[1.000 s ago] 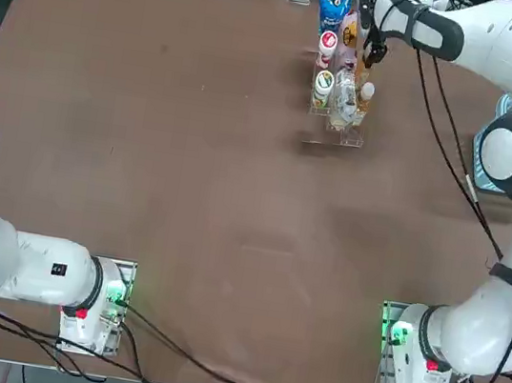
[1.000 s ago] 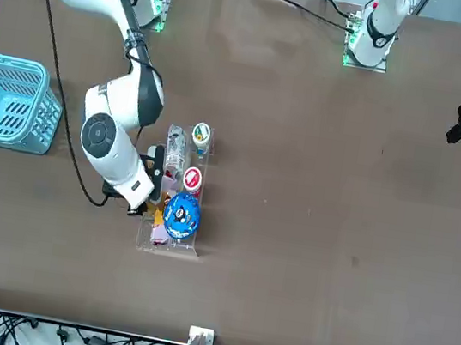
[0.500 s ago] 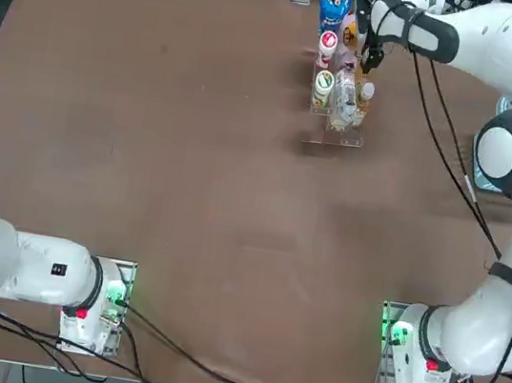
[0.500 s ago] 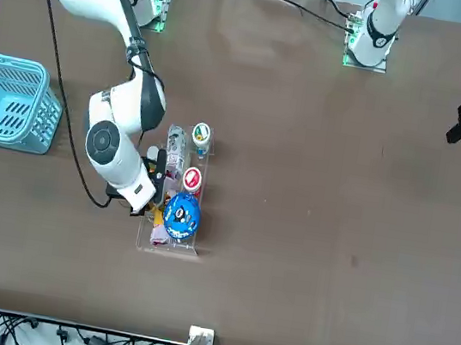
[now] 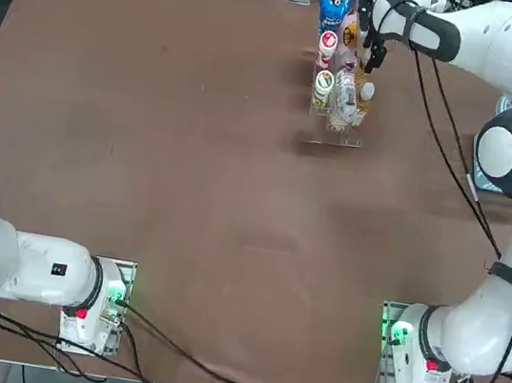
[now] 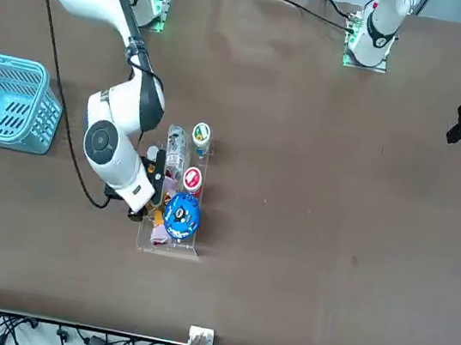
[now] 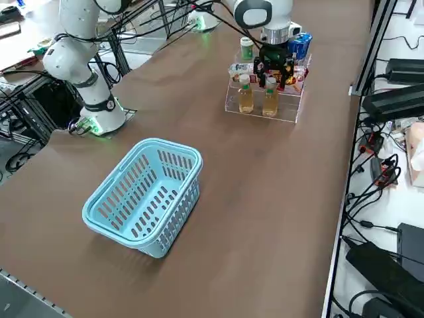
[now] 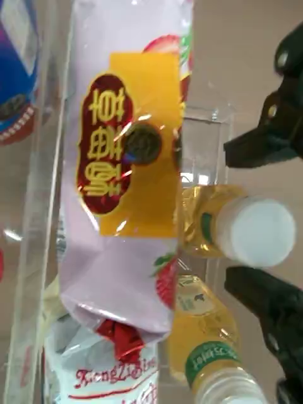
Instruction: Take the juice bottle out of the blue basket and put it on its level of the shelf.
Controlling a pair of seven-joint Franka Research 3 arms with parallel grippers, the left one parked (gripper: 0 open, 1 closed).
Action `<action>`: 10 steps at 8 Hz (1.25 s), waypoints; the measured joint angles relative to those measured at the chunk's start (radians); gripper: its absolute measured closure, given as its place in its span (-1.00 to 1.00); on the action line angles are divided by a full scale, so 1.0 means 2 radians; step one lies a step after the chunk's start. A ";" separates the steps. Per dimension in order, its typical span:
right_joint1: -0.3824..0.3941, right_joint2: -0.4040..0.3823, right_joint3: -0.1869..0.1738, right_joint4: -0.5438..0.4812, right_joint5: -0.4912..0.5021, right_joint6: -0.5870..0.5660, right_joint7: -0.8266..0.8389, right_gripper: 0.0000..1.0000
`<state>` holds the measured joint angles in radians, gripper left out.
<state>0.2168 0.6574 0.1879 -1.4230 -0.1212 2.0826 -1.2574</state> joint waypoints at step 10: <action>-0.087 -0.079 -0.006 0.157 0.053 -0.222 0.202 -1.00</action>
<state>0.0427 0.5000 0.1761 -1.1092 -0.0147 1.6390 -0.8542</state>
